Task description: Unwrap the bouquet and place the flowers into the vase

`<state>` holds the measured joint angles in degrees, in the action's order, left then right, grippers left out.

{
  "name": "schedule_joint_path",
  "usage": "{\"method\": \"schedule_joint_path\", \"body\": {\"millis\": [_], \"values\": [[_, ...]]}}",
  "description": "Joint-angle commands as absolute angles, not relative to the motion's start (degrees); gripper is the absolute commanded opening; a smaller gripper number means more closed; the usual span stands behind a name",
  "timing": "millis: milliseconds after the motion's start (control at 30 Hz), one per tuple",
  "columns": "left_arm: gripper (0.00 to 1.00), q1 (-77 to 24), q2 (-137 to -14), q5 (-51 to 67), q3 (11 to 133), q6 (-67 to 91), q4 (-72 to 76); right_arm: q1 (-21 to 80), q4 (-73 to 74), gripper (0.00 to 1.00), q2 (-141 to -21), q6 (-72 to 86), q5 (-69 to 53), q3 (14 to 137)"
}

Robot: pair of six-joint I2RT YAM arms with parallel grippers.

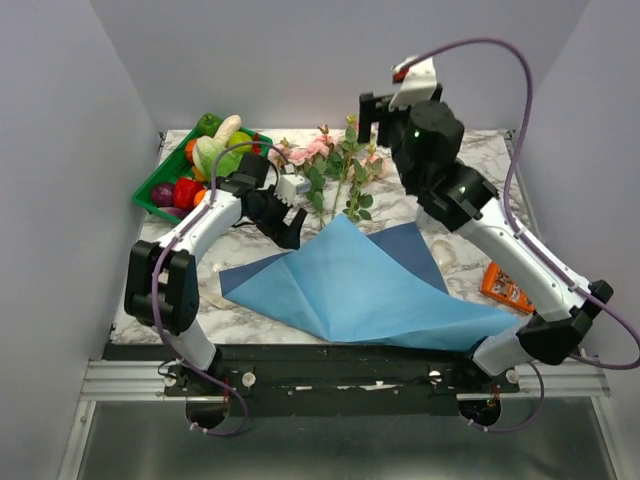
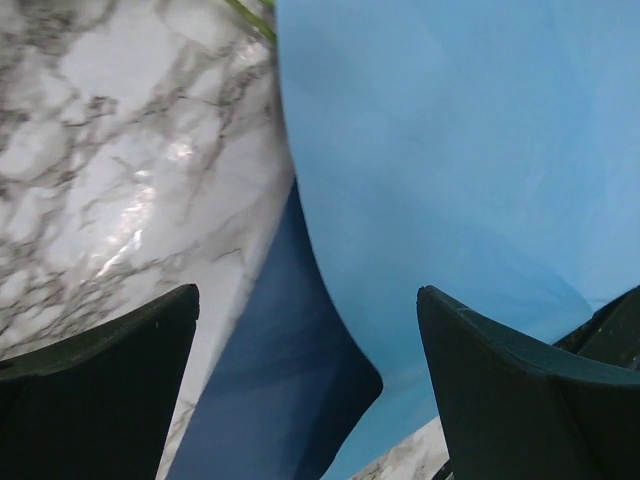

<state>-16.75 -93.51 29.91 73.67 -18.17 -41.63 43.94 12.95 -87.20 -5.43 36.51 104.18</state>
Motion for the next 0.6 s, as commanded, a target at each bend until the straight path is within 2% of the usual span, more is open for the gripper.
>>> {"method": "schedule_joint_path", "body": {"millis": [0,100,300,500,533,567], "values": [[0.98,-19.2,-100.8,33.0,75.8,-20.7,-45.6,44.5,19.6,0.85,-81.9,7.2,28.7,87.6],[0.96,-19.9,-104.7,33.0,77.1,-21.1,-45.8,44.5,18.2,0.81,-76.0,7.7,29.0,79.5],[0.95,-20.0,-110.5,32.1,81.3,-20.7,-45.8,44.3,17.8,0.8,-70.8,7.9,27.9,74.1],[0.73,-20.2,-114.6,36.0,85.6,-21.7,-49.5,42.9,17.9,0.79,-70.1,8.8,27.0,72.2],[0.65,-20.3,-114.9,36.3,86.0,-22.1,-50.0,42.2,17.9,0.79,-70.0,9.0,26.6,72.2],[0.61,-20.3,-115.1,36.7,86.3,-22.4,-50.4,41.9,18.0,0.79,-70.0,9.4,26.3,71.9]]}}
